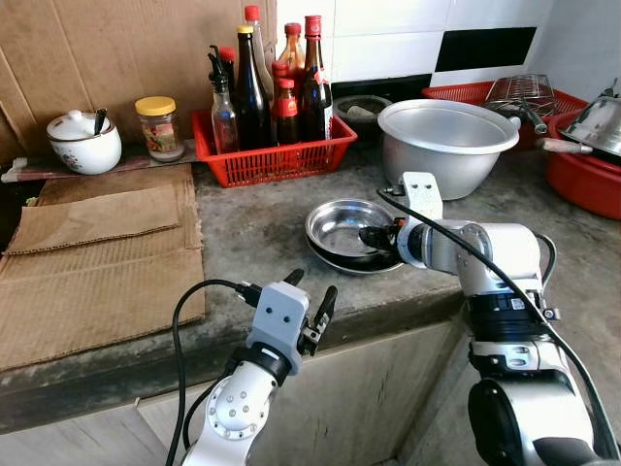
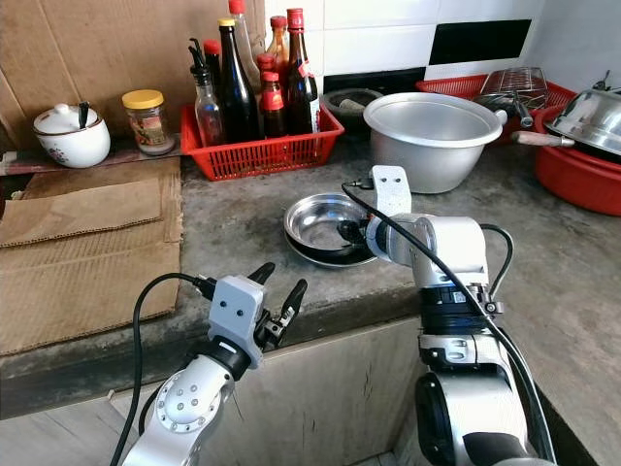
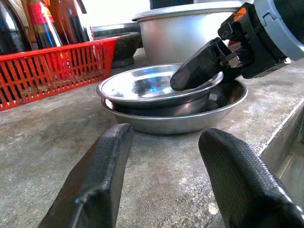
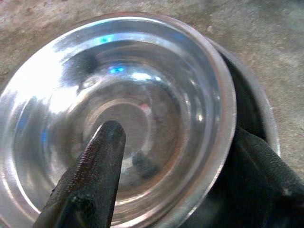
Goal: Kitchen organization
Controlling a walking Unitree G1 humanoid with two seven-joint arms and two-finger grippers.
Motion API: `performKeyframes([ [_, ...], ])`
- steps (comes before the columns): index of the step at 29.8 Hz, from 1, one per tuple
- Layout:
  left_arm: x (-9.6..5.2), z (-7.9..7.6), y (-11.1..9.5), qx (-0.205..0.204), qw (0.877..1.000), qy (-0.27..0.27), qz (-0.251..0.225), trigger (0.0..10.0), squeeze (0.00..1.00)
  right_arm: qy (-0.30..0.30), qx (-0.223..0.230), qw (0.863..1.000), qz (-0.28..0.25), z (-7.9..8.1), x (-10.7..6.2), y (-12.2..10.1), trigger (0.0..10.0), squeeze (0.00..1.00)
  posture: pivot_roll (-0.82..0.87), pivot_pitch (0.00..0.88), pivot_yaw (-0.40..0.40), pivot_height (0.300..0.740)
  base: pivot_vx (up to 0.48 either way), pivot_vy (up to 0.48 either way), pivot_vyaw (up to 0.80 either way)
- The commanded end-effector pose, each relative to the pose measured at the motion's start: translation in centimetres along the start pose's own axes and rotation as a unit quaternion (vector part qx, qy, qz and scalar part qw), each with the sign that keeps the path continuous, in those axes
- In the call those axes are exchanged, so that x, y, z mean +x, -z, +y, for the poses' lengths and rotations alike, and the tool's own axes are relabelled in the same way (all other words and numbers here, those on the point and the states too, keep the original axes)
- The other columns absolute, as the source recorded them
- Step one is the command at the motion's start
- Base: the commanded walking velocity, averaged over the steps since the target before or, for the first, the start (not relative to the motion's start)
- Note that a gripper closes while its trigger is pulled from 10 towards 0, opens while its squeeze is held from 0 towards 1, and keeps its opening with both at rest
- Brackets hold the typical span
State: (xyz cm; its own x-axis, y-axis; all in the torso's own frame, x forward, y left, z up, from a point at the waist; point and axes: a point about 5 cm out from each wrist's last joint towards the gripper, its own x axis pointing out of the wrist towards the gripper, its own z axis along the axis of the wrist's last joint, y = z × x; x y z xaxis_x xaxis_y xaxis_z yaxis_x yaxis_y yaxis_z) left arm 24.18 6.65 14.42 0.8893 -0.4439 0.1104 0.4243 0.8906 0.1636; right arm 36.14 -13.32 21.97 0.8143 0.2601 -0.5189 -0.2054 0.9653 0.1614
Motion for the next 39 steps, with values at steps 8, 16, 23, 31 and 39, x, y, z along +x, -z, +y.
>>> performKeyframes([
  [8, 0.1, 0.0, -0.1, 0.001, 1.000, -0.006, -0.002, 10.0, 0.00, -0.007, -0.015, 1.000, 0.013, 0.5, 0.0, -0.1, 7.3, 0.00, 0.01, 0.000, -0.052, 0.740, 0.000, 0.000, 0.00],
  [16, 0.2, -0.1, -0.2, -0.001, 1.000, -0.006, -0.005, 10.0, 0.00, 0.007, -0.003, 1.000, 0.024, 0.1, 0.3, 0.4, 0.0, 0.00, 0.01, 0.000, -0.050, 0.740, 0.000, 0.000, 0.00],
  [23, 0.2, -0.1, -0.2, -0.002, 1.000, -0.006, -0.005, 10.0, 0.00, 0.014, 0.085, 0.996, 0.011, -0.6, 0.7, 0.5, 0.0, 0.00, 0.02, 0.000, -0.052, 0.740, 0.000, 0.000, 0.00],
  [31, 0.2, 0.0, -0.2, -0.002, 1.000, -0.007, -0.005, 10.0, 0.00, 0.023, 0.234, 0.970, -0.060, -1.8, 0.6, -0.1, 0.0, 0.00, 0.02, 0.000, -0.050, 0.740, 0.000, 0.000, 0.00],
  [39, 0.2, 0.0, -0.3, -0.004, 1.000, -0.006, -0.008, 10.0, 0.00, 0.049, 0.296, 0.918, -0.260, -2.7, -2.4, -1.1, 0.0, 0.00, 0.02, 0.000, -0.043, 0.740, 0.000, 0.000, 0.00],
])
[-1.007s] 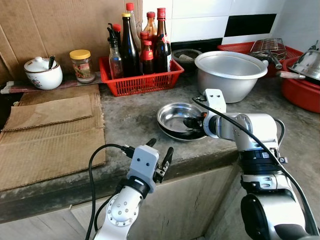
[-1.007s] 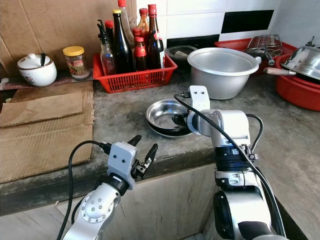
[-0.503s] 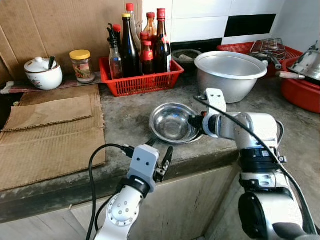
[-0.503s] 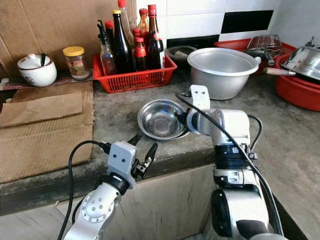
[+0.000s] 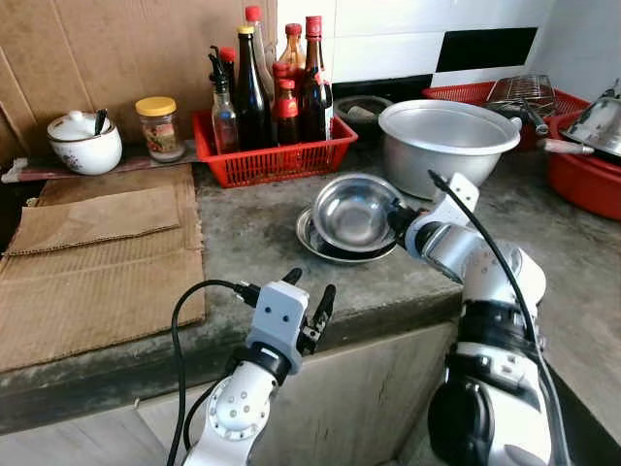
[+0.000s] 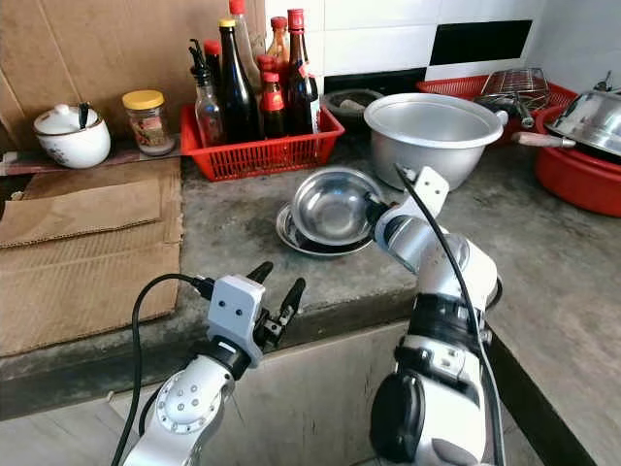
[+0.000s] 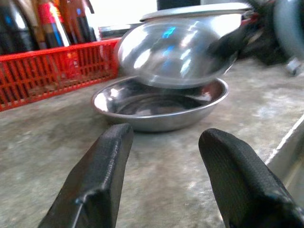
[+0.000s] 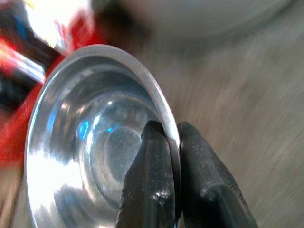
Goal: Kitchen organization
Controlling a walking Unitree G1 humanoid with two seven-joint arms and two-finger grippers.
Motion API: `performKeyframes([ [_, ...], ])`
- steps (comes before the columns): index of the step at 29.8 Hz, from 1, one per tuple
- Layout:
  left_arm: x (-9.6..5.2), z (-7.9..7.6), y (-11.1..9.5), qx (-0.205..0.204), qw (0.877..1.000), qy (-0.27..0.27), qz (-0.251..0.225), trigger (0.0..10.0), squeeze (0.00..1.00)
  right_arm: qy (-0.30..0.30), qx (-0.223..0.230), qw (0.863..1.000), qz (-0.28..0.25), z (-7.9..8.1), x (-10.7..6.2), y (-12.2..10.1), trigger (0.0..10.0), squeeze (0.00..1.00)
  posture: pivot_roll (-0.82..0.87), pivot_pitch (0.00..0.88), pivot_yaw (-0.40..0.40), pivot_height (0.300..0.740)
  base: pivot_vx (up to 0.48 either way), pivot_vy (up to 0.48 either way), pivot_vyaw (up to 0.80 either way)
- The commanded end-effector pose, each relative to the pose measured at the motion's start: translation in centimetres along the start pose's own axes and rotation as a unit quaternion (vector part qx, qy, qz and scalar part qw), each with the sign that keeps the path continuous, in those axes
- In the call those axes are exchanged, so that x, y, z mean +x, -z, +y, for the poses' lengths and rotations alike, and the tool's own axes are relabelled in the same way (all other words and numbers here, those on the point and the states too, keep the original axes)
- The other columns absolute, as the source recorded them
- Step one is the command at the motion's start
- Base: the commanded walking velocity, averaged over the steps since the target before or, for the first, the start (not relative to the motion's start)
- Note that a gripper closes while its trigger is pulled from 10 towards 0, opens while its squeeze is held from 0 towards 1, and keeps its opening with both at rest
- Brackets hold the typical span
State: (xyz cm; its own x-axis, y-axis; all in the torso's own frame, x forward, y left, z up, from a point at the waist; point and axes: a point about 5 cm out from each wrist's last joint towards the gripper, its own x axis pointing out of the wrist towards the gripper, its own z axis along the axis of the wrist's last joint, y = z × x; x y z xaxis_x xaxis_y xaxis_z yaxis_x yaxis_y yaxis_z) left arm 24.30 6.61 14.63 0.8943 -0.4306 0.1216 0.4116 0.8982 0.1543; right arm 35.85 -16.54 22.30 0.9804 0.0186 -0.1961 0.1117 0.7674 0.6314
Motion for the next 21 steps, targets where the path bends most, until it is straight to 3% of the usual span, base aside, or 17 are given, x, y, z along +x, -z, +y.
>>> performKeyframes([
  [1, 0.1, 0.0, -0.1, 0.000, 1.000, 0.003, -0.004, 10.0, 0.00, -0.012, 0.004, 0.999, -0.051, 0.8, -1.0, -0.9, 0.0, 0.00, 0.02, 0.000, -0.044, 0.740, 0.000, 0.000, 0.00],
  [4, 0.1, 0.0, -0.1, 0.000, 1.000, 0.003, -0.004, 10.0, 0.00, -0.020, -0.001, 0.998, -0.059, 1.0, -1.6, -0.5, 0.0, 0.00, 0.01, 0.000, -0.039, 0.740, 0.000, 0.000, 0.00],
  [7, 0.2, -0.1, 0.0, 0.001, 1.000, 0.007, -0.003, 10.0, 0.00, -0.013, -0.026, 0.994, -0.103, 0.8, -2.6, -0.2, 0.0, 0.00, 0.01, 0.000, -0.034, 0.740, 0.000, 0.000, 0.00],
  [9, 0.3, 0.0, -0.2, 0.001, 1.000, 0.006, -0.006, 10.0, 0.00, -0.002, -0.095, 0.978, -0.183, 0.8, -4.2, -0.6, 0.0, 0.00, 0.01, 0.000, -0.034, 0.740, 0.000, 0.000, 0.00],
  [10, 0.3, 0.0, -0.2, 0.001, 1.000, 0.006, -0.006, 10.0, 0.00, -0.002, -0.095, 0.978, -0.183, 0.8, -4.2, -0.6, 0.0, 0.00, 0.01, 0.000, -0.034, 0.740, 0.000, 0.000, 0.00],
  [11, 0.2, 0.1, -0.2, 0.001, 1.000, 0.005, -0.006, 10.0, 0.00, -0.005, -0.152, 0.964, -0.219, 0.9, -5.1, -0.6, 0.0, 0.00, 0.01, 0.000, -0.031, 0.740, 0.000, 0.000, 0.00],
  [14, 0.1, 0.0, -0.2, 0.002, 1.000, 0.007, -0.006, 10.0, 0.00, -0.004, -0.252, 0.934, -0.253, 0.5, -6.7, -0.3, 0.0, 0.00, 0.01, 0.000, -0.026, 0.740, 0.000, 0.000, 0.00],
  [19, 0.1, -0.1, -0.7, -0.005, 1.000, 0.011, -0.016, 10.0, 0.00, -0.009, -0.304, 0.914, -0.270, 0.0, -8.2, 0.5, 0.0, 0.00, 0.00, 0.000, -0.024, 0.740, 0.000, 0.000, 0.00],
  [21, 0.2, -0.1, -0.8, -0.005, 1.000, 0.012, -0.019, 10.0, 0.00, -0.022, -0.294, 0.917, -0.267, -0.1, -8.6, 1.2, 0.0, 0.00, 0.00, 0.000, -0.023, 0.740, 0.000, 0.000, 0.00],
])
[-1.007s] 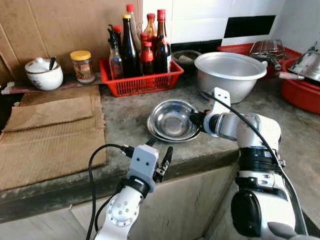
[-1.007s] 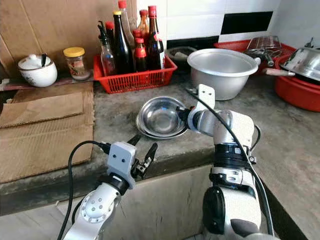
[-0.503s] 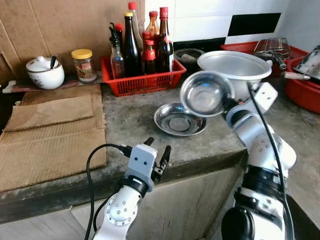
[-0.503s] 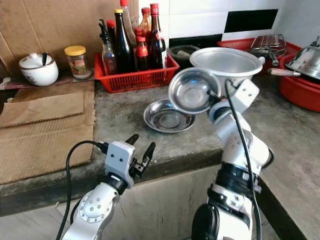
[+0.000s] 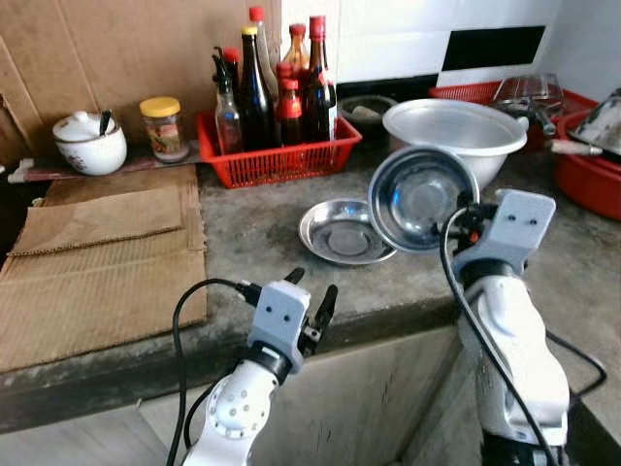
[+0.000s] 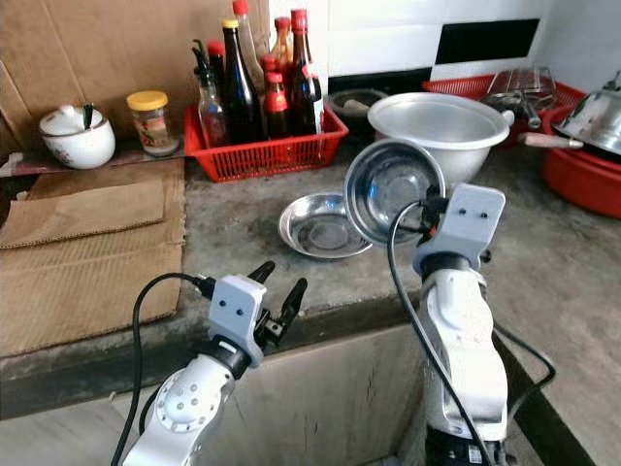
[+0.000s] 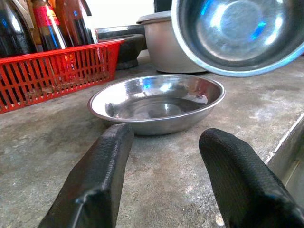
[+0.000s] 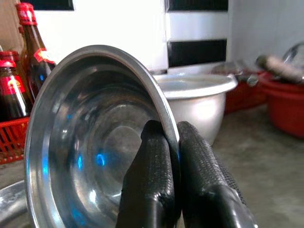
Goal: Kitchen organization
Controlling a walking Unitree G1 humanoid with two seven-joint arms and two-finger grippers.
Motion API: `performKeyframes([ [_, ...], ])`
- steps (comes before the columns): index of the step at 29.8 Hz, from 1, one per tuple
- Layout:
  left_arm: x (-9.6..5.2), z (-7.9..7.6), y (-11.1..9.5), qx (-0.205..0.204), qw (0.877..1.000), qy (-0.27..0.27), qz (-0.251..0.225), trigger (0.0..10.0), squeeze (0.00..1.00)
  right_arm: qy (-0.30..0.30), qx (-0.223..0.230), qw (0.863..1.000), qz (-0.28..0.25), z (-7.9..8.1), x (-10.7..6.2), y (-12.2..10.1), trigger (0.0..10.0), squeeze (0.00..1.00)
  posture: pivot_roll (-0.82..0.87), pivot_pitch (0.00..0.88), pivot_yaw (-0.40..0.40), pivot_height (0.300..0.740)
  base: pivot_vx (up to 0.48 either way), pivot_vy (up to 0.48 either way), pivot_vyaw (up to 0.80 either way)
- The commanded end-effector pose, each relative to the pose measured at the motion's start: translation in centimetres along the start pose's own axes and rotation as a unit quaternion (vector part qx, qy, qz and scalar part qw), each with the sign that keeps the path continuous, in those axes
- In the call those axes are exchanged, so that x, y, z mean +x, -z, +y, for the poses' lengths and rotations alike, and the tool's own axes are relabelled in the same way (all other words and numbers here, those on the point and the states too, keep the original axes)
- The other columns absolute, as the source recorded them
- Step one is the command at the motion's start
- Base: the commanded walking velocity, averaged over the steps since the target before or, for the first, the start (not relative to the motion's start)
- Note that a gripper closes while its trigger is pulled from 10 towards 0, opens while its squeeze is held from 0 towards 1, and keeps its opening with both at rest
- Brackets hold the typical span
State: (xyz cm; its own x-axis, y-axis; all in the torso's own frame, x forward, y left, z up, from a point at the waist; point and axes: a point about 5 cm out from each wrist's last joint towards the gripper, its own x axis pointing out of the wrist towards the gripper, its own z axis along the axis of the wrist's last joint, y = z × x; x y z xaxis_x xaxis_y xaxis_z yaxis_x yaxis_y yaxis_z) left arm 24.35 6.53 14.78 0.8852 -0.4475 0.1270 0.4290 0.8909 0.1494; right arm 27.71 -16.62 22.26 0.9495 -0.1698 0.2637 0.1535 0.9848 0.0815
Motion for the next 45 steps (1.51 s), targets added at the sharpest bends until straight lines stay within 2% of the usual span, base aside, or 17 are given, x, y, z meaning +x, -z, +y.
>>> performKeyframes([
  [1, 0.1, -0.1, -0.6, -0.001, 1.000, 0.004, -0.015, 10.0, 0.00, -0.020, 0.013, 0.999, -0.025, 0.7, -0.5, -0.7, 0.0, 0.00, 0.00, 0.000, -0.019, 0.740, 0.000, 0.000, 0.00],
  [4, 0.2, -0.1, -0.7, -0.001, 1.000, 0.006, -0.016, 10.0, 0.00, -0.012, 0.012, 0.999, -0.037, 0.9, -0.9, -0.7, 0.2, 0.00, 0.00, 0.000, -0.006, 0.740, 0.000, 0.000, 0.00],
  [5, 0.3, -0.1, -0.7, 0.000, 1.000, 0.007, -0.017, 10.0, 0.00, -0.007, 0.014, 0.999, -0.040, 1.0, -1.0, -0.7, 2.4, 0.00, 0.00, 0.000, -0.001, 0.740, 0.000, 0.000, 0.00],
  [6, 0.3, -0.1, -0.8, 0.000, 1.000, 0.008, -0.018, 10.0, 0.00, -0.004, 0.016, 0.999, -0.042, 1.0, -1.0, -0.8, 2.4, 0.00, 0.00, 0.000, -0.001, 0.740, 0.000, 0.000, 0.00],
  [7, 0.3, -0.1, -0.9, 0.001, 1.000, 0.010, -0.021, 10.0, 0.00, 0.001, 0.015, 0.999, -0.048, 1.0, -0.9, -0.9, 8.8, 0.00, 0.01, 0.000, -0.001, 0.740, 0.000, 0.000, 0.00],
  [8, 0.4, -0.1, -0.9, 0.001, 1.000, 0.011, -0.022, 10.0, 0.00, 0.001, 0.014, 0.999, -0.049, 1.0, -0.9, -0.9, 8.8, 0.00, 0.01, 0.000, -0.001, 0.740, 0.000, 0.000, 0.00],
  [9, 0.4, -0.1, -1.1, 0.001, 1.000, 0.010, -0.025, 10.0, 0.00, -0.001, 0.015, 0.999, -0.052, 1.0, -0.8, -0.9, 10.0, 0.00, 0.01, 0.000, -0.001, 0.740, 0.000, 0.000, 0.00],
  [22, 0.2, 0.0, -1.3, 0.001, 1.000, -0.002, -0.029, 10.0, 0.00, -0.043, 0.023, 0.997, -0.055, 2.0, -1.1, -0.6, 10.0, 0.00, 0.02, 0.000, -0.023, 0.740, 0.000, 0.000, 0.00],
  [45, 0.3, 0.0, -1.4, 0.001, 1.000, -0.004, -0.030, 10.0, 0.00, -0.045, 0.021, 0.998, -0.047, 2.1, -1.2, -0.1, 10.0, 0.00, 0.01, 0.000, -0.023, 0.740, -0.301, 0.000, 0.00],
])
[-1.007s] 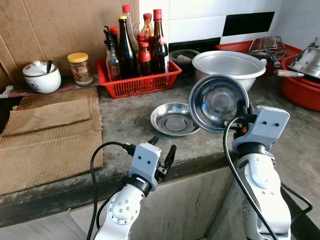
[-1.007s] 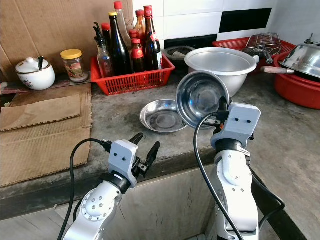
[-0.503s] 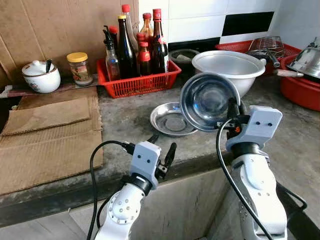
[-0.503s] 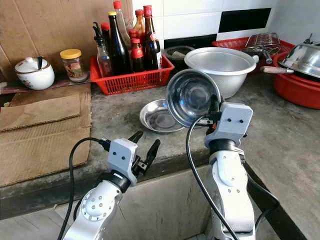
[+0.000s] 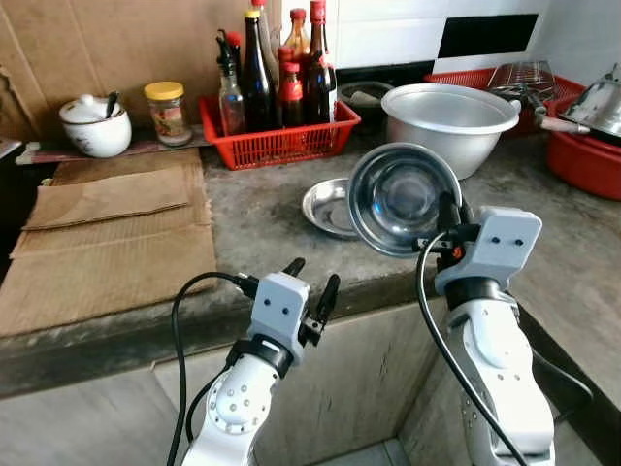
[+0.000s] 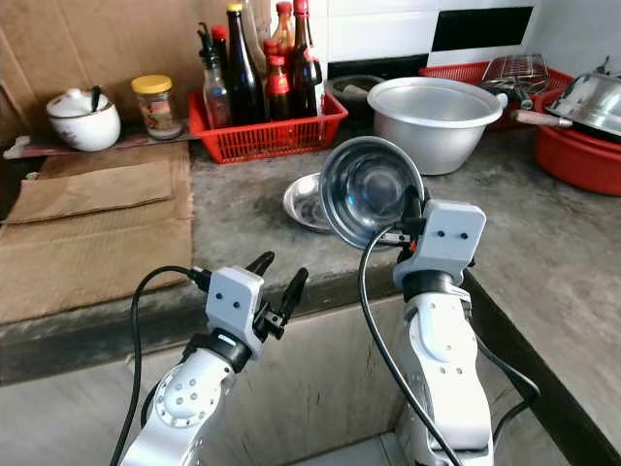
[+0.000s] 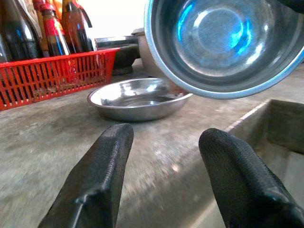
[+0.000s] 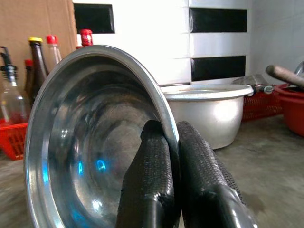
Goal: Kitchen organization
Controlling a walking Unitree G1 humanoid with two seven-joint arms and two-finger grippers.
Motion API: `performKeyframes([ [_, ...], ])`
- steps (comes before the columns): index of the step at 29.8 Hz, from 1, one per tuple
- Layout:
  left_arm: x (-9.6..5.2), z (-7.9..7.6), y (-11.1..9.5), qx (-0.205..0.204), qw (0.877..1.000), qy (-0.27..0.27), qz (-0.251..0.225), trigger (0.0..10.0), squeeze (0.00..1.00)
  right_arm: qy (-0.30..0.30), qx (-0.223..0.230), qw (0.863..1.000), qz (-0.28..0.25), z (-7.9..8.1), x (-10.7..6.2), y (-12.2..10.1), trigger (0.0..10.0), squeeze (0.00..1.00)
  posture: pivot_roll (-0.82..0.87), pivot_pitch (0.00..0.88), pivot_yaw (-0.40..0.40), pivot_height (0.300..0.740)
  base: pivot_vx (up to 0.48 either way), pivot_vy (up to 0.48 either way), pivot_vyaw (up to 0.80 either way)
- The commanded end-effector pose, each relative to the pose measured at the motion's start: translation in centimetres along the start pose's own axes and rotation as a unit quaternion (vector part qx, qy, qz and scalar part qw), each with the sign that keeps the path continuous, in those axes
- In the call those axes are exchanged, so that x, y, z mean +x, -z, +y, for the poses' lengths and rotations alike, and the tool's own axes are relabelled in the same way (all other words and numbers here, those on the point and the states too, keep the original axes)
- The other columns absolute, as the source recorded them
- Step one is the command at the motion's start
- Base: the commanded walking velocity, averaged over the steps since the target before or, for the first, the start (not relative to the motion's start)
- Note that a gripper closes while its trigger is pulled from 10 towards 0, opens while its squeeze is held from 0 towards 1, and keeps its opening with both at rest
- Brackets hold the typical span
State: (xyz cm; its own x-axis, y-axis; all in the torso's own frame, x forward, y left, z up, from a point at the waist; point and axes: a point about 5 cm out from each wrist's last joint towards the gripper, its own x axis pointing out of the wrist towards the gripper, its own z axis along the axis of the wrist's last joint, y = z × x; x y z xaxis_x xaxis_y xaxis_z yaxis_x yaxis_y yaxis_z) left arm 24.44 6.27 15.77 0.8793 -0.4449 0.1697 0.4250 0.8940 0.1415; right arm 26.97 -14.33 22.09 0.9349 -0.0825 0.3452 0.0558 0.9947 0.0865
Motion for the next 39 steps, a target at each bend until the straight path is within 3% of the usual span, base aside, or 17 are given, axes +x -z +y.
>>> performKeyframes([
  [1, 0.05, 0.11, -0.41, 0.005, 1.000, 0.000, -0.009, 10.0, 0.00, 0.001, 0.003, 1.000, -0.008, 0.03, -0.08, -0.14, 10.0, 0.00, 0.01, 0.000, -0.022, 0.740, -0.337, 0.000, 0.00],
  [39, 0.04, -0.03, -0.17, 0.007, 1.000, 0.009, -0.006, 10.0, 0.00, 0.007, -0.004, 1.000, -0.003, -0.16, -0.43, 0.21, 10.0, 0.00, 0.00, 0.000, -0.010, 0.740, -0.339, 0.000, 0.00],
])
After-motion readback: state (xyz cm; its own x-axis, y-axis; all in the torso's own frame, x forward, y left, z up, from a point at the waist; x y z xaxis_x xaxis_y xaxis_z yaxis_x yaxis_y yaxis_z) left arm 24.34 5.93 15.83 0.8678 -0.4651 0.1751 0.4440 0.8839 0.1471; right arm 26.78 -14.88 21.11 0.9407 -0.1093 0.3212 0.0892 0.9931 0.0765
